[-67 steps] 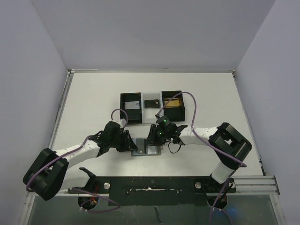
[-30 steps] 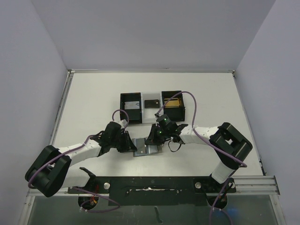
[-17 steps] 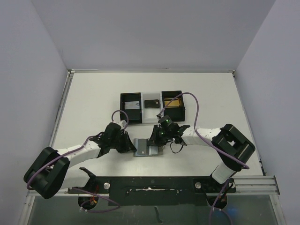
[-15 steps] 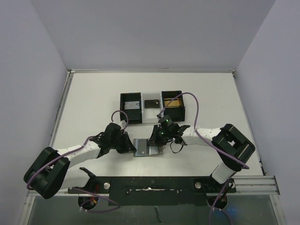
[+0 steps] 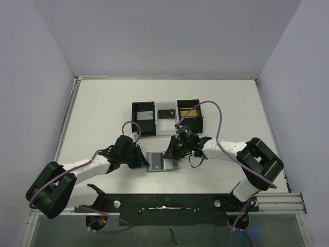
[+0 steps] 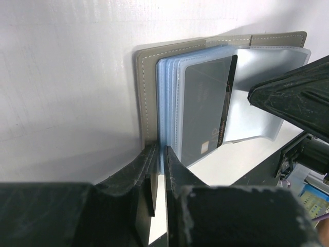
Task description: Take the credit cards out of the card holder
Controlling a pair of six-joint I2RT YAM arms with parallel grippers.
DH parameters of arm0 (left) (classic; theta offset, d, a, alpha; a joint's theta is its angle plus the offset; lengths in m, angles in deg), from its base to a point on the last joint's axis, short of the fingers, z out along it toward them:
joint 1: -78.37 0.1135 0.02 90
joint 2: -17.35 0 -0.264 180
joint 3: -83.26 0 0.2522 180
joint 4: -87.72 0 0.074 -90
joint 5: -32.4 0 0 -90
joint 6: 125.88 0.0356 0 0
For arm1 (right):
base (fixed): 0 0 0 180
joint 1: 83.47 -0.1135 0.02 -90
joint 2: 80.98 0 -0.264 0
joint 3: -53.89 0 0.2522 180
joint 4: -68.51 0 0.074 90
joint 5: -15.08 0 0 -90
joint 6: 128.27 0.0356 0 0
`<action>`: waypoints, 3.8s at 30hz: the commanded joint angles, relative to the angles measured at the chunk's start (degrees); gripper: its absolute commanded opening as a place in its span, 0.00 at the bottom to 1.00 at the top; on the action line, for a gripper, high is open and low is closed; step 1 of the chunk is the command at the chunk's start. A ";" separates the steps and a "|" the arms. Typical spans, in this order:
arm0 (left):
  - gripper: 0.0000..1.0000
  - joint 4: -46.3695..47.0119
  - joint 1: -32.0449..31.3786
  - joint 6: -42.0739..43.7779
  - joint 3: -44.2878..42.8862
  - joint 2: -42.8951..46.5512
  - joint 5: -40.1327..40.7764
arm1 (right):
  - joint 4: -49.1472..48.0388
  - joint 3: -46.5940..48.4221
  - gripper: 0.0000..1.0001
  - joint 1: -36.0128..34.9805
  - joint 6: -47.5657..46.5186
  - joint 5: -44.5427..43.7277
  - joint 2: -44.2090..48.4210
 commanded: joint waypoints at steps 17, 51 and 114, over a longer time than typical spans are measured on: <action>0.38 3.89 -0.95 1.09 -7.43 0.32 -0.27 | -4.25 -0.16 0.22 0.44 -0.26 2.31 -0.81; 0.15 -2.80 -5.45 3.20 -7.00 -10.30 5.61 | -4.16 -1.22 0.00 1.52 -1.84 3.62 -0.59; 0.04 -0.92 -11.67 -2.21 -7.83 -13.33 10.90 | -30.77 -17.79 0.28 6.73 8.23 11.31 -0.72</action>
